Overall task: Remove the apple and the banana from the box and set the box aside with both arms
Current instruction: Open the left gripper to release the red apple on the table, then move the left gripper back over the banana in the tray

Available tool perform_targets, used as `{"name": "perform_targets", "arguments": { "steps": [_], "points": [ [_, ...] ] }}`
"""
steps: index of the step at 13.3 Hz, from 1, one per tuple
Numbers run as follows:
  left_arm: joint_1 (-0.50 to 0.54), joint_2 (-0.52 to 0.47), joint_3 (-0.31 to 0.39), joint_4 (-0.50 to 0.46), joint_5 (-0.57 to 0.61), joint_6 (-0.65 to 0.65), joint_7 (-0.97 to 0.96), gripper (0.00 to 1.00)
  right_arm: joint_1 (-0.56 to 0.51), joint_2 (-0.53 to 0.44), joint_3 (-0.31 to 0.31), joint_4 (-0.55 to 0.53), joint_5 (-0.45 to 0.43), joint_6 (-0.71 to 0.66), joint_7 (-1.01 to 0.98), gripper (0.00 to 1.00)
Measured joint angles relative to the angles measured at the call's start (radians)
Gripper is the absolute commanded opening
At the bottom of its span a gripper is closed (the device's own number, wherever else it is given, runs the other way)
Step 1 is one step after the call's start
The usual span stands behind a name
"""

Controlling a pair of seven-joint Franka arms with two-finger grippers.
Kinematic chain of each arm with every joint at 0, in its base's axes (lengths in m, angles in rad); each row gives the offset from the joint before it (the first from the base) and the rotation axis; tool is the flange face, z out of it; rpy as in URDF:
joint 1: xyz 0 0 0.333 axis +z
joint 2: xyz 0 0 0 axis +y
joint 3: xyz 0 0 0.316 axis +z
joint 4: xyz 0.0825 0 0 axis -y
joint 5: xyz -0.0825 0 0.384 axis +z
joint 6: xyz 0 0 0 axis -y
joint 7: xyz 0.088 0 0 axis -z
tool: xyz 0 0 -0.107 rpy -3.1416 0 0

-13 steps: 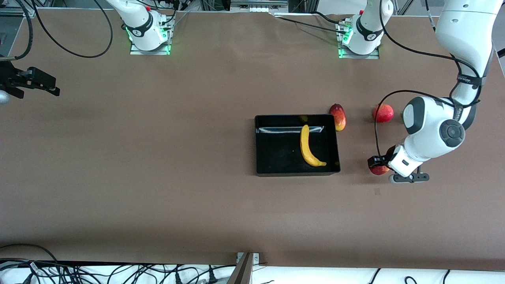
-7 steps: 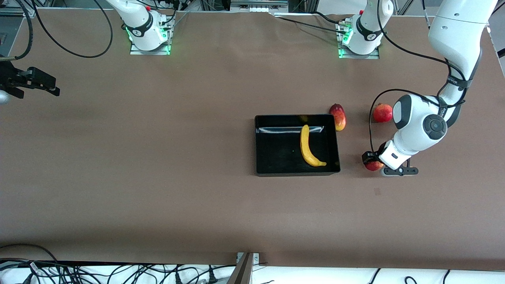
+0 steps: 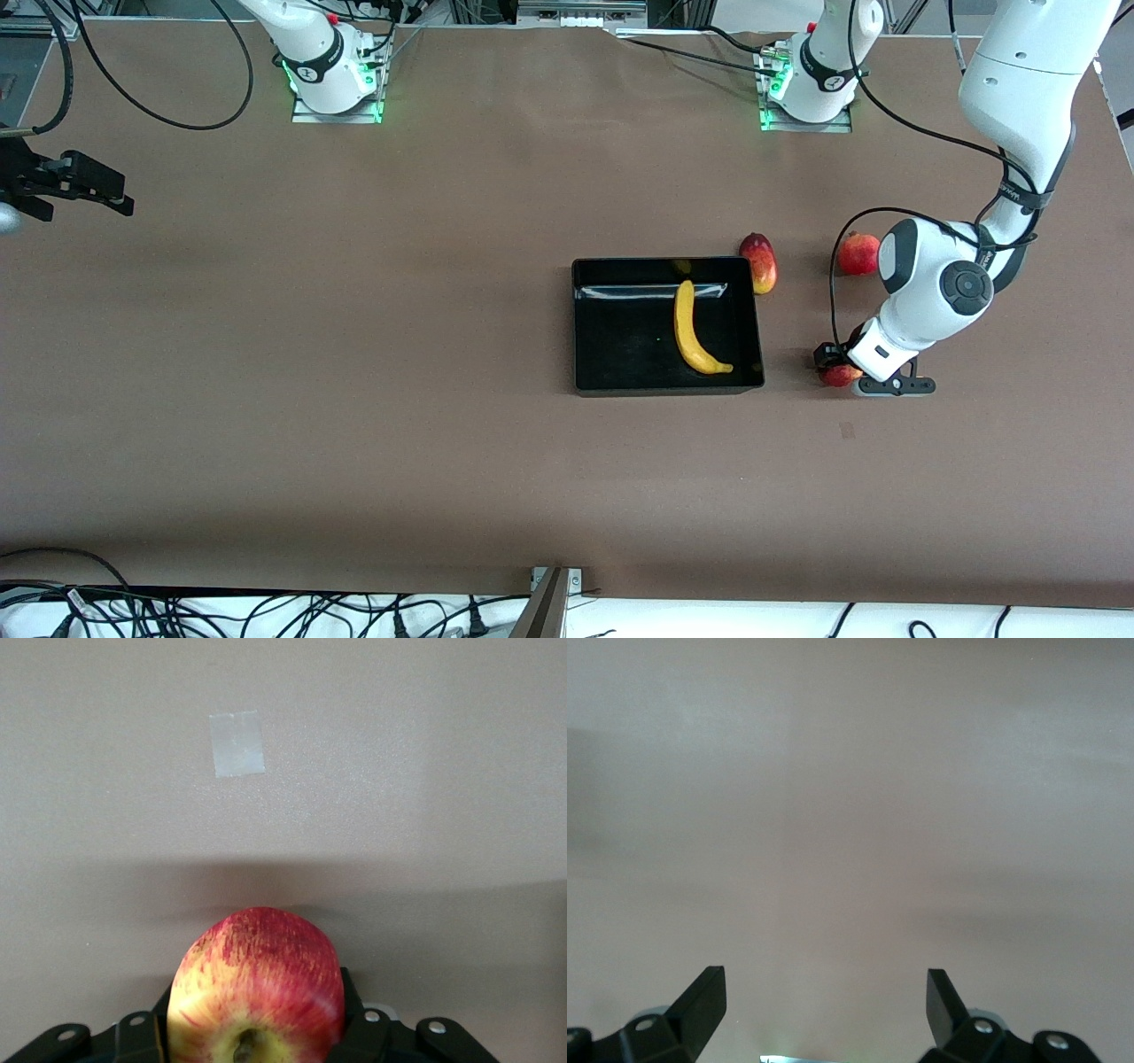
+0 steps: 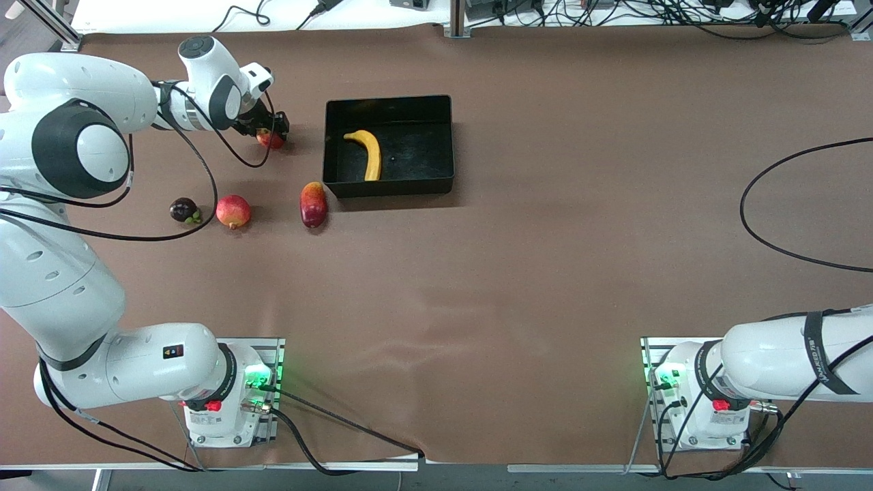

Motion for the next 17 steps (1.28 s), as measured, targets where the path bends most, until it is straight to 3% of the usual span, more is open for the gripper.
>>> {"name": "perform_targets", "arguments": {
  "steps": [6,10,13,17],
  "points": [
    [0.002,0.006,0.007,0.021,0.0,-0.02,-0.011,1.0,-0.001,0.0,-0.003,0.0,0.0,-0.001,0.0,1.0],
    [-0.006,-0.036,0.001,0.13,0.001,-0.228,-0.078,1.0,0.0,0.0,-0.003,0.0,0.0,-0.001,0.0,1.0],
    [-0.067,-0.111,-0.012,0.152,-0.001,-0.313,-0.248,1.0,0.0,0.0,-0.003,0.0,0.0,-0.001,0.0,1.0],
    [-0.2,-0.164,-0.031,0.152,-0.025,-0.334,-0.494,1.0,-0.001,0.0,-0.004,0.0,0.0,-0.001,0.0,1.0]
  ]
}}
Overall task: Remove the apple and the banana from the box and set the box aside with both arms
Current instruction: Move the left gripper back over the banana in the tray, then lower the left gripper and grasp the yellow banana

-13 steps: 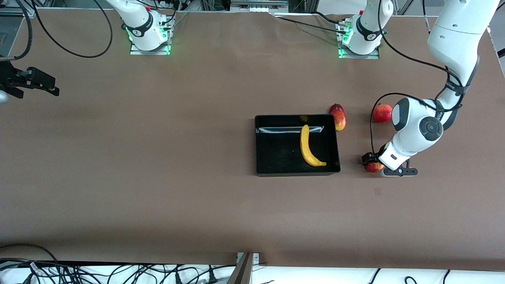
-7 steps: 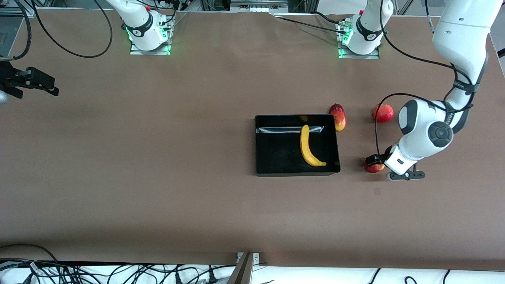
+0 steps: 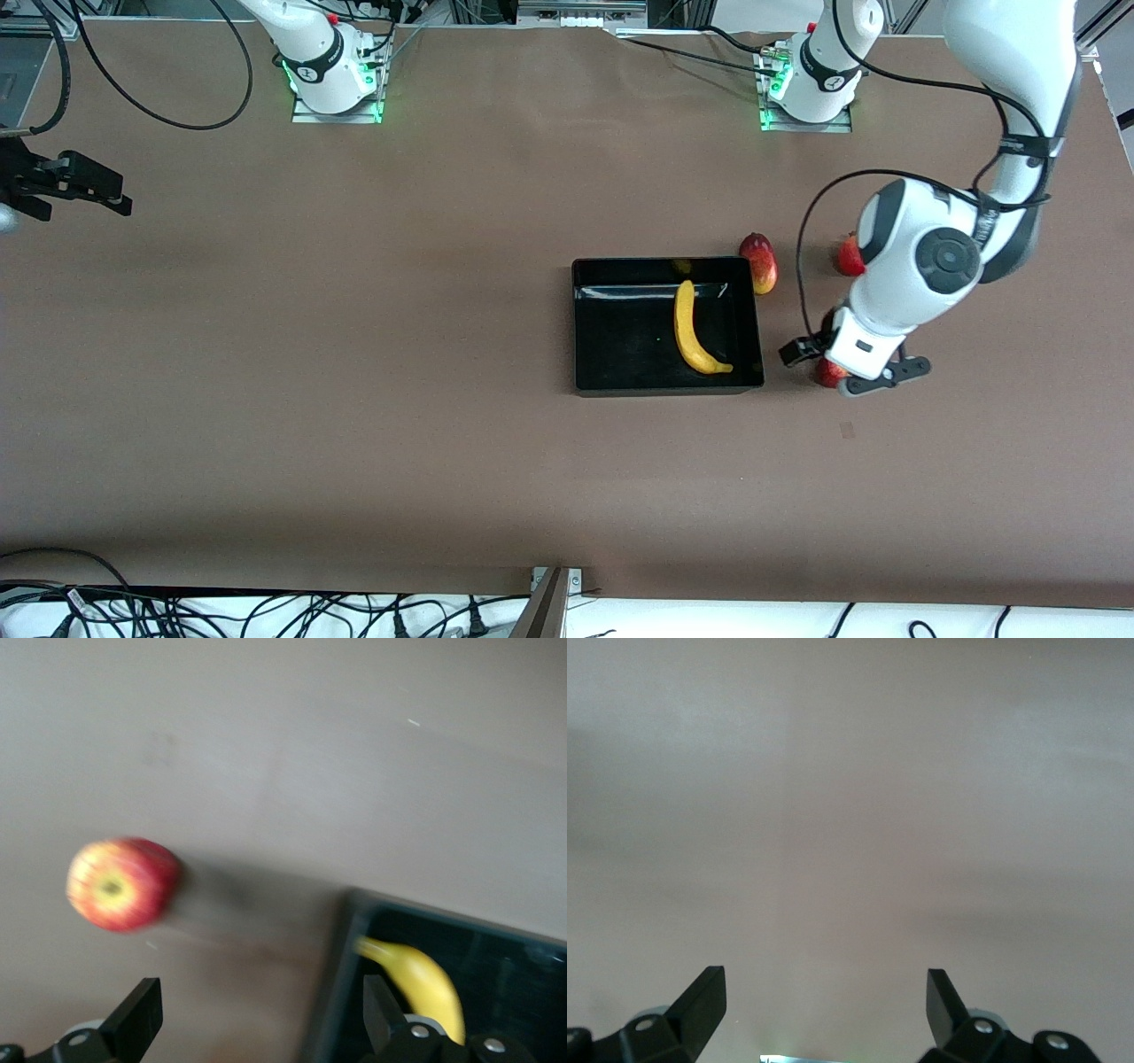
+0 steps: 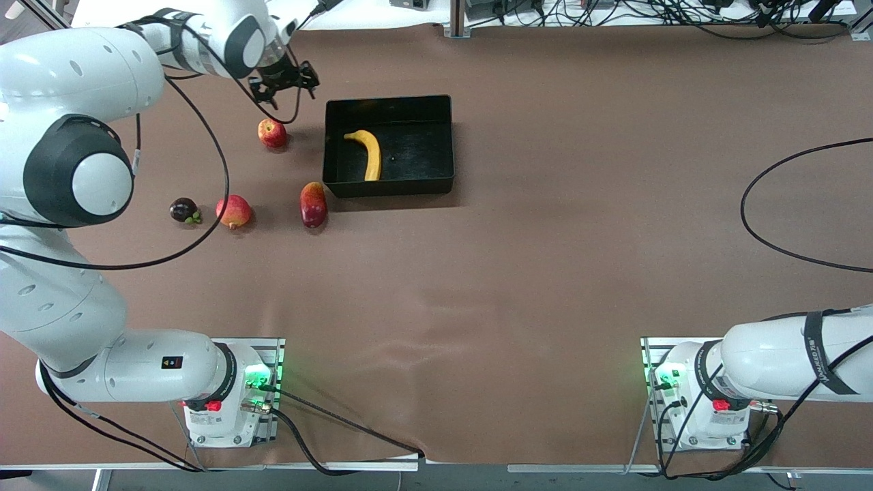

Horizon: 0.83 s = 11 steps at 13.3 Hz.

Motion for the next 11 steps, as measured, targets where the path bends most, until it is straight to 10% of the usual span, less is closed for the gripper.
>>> {"name": "perform_targets", "arguments": {
  "steps": [11],
  "points": [
    [-0.193,0.137,-0.018,-0.009,0.028,0.092,-0.198,1.0,0.0,0.0,-0.001,0.0,0.0,0.0,0.0,1.0]
  ]
}}
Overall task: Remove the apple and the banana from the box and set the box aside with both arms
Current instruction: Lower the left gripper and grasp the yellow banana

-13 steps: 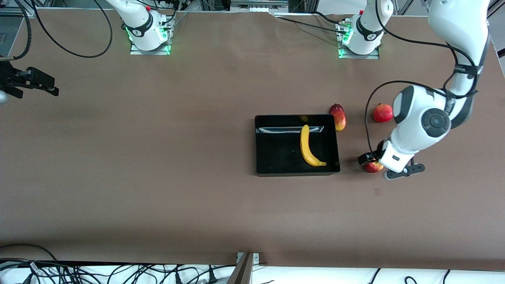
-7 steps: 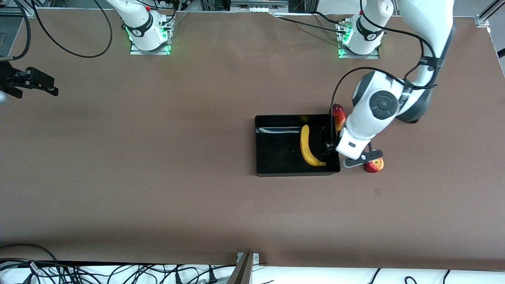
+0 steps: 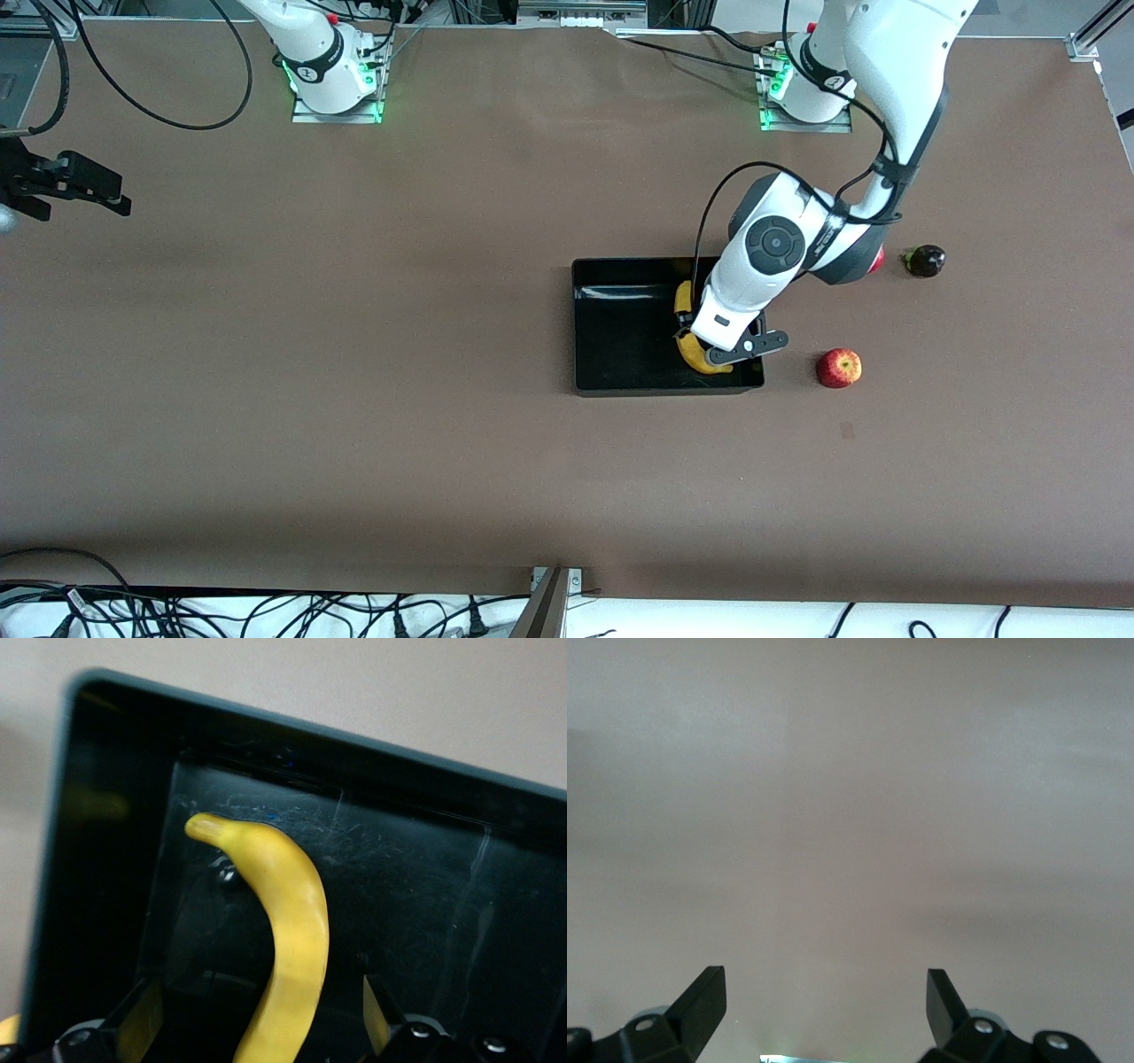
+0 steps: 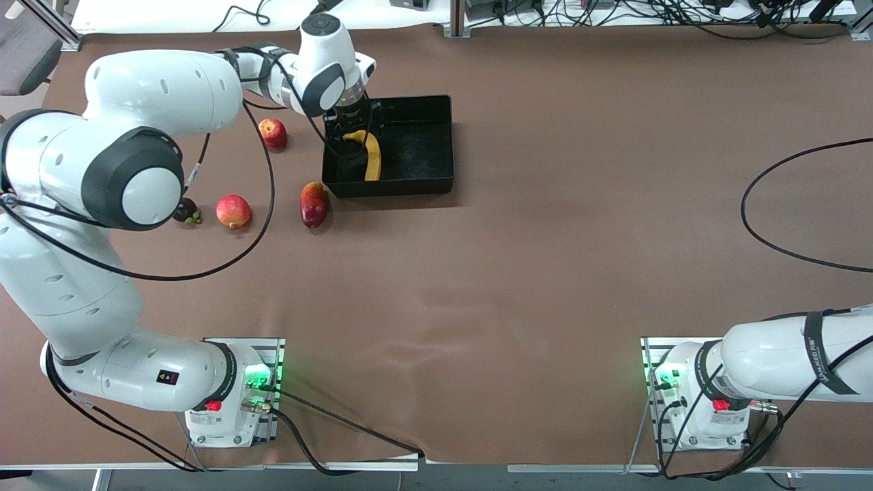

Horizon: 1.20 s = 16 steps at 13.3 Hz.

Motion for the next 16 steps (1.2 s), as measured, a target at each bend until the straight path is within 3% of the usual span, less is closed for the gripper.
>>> {"name": "perform_targets", "arguments": {
  "steps": [10,11,12,13,16],
  "points": [
    [0.0,0.092,0.001,-0.001,0.041,0.106,-0.064,1.0,0.0,0.0,0.0,0.0,0.0,0.0,0.0,1.0],
    [0.0,0.097,0.001,0.0,0.041,0.111,-0.073,0.94,0.0,0.0,0.0,0.0,0.0,0.0,0.0,1.0],
    [0.0,0.101,0.001,0.0,0.041,0.113,-0.082,0.77,0.0,0.0,0.0,0.0,0.0,0.0,0.0,1.0],
    [0.0,0.102,0.001,0.0,0.041,0.115,-0.087,0.66,0.0,0.0,0.0,0.0,0.0,0.0,0.0,1.0],
    [-0.001,0.103,0.001,0.0,0.041,0.116,-0.098,0.14,0.0,0.0,0.0,0.0,0.0,0.0,0.0,1.0]
  ]
}}
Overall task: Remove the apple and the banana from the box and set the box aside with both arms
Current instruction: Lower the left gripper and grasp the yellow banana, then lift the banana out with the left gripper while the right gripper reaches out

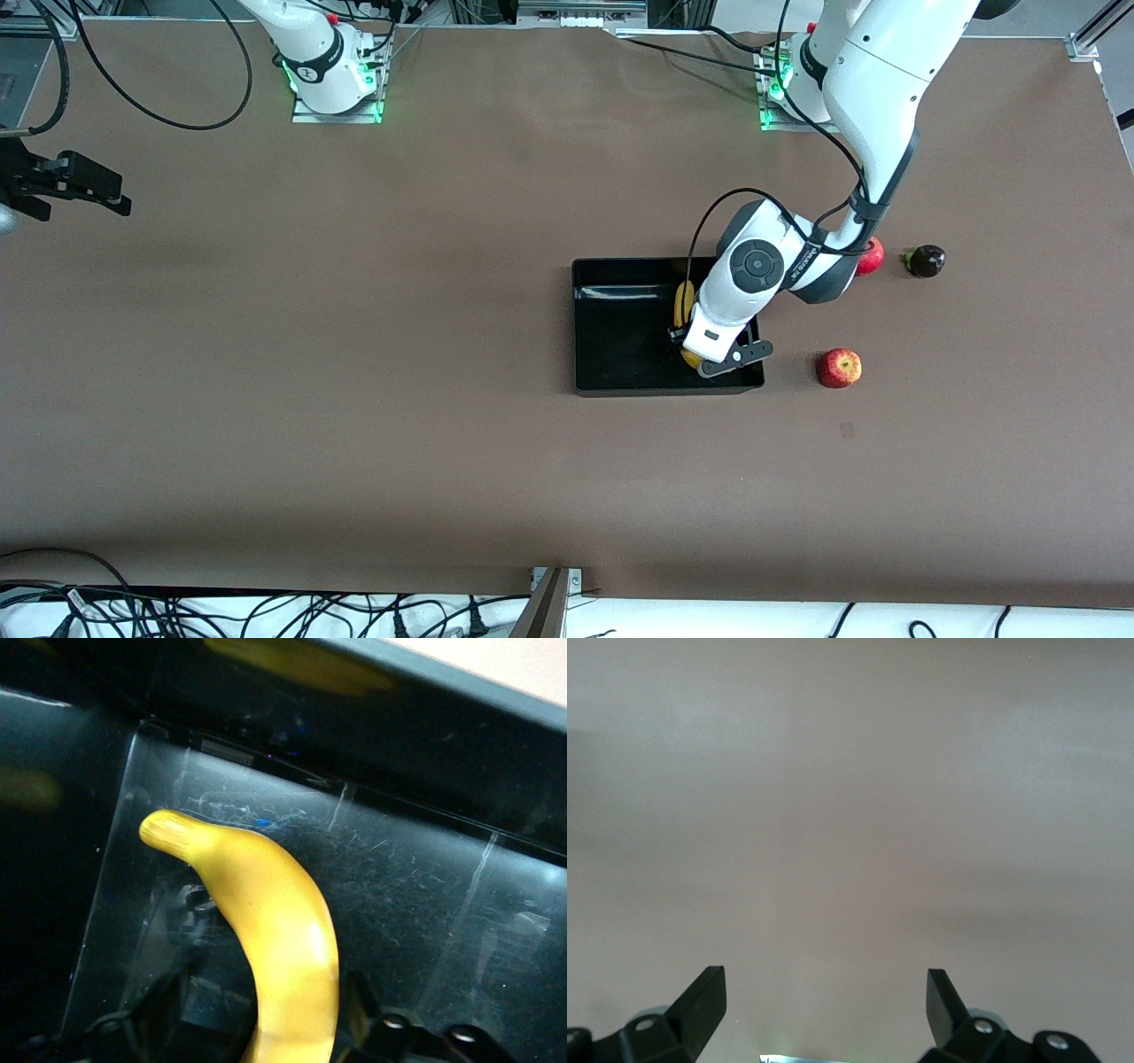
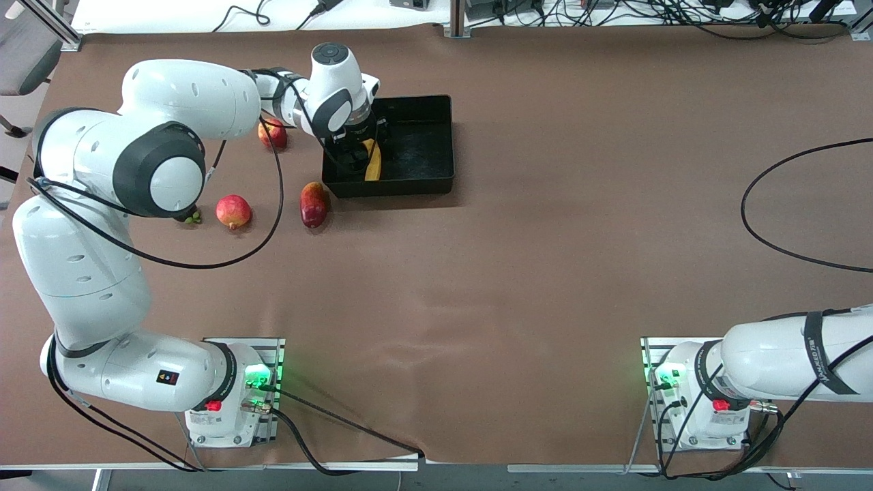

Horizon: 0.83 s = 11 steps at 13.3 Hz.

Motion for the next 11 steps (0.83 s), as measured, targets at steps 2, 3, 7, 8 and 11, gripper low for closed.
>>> {"name": "perform_targets", "arguments": {
  "steps": [2,3,7,8,11],
  "points": [
    [-0.001,0.0,0.0,0.0,0.006,0.001,-0.001,0.0,0.0,0.0,0.0,0.0,0.0,0.0,0.0,1.0],
    [-0.001,0.0,-0.001,0.0,0.022,0.003,-0.007,0.0,0.0,0.0,0.0,0.0,0.0,0.0,0.0,1.0],
    [-0.003,-0.001,-0.002,0.003,0.05,0.002,-0.022,0.0,0.0,0.0,0.0,0.0,0.0,0.0,0.0,1.0],
    [-0.003,-0.002,-0.002,0.007,0.05,-0.005,-0.022,0.0,0.0,0.0,0.0,0.0,0.0,0.0,0.0,1.0],
    [-0.003,-0.02,-0.003,0.05,0.05,-0.094,-0.023,0.0,0.0,0.0,0.0,0.0,0.0,0.0,0.0,1.0]
  ]
}}
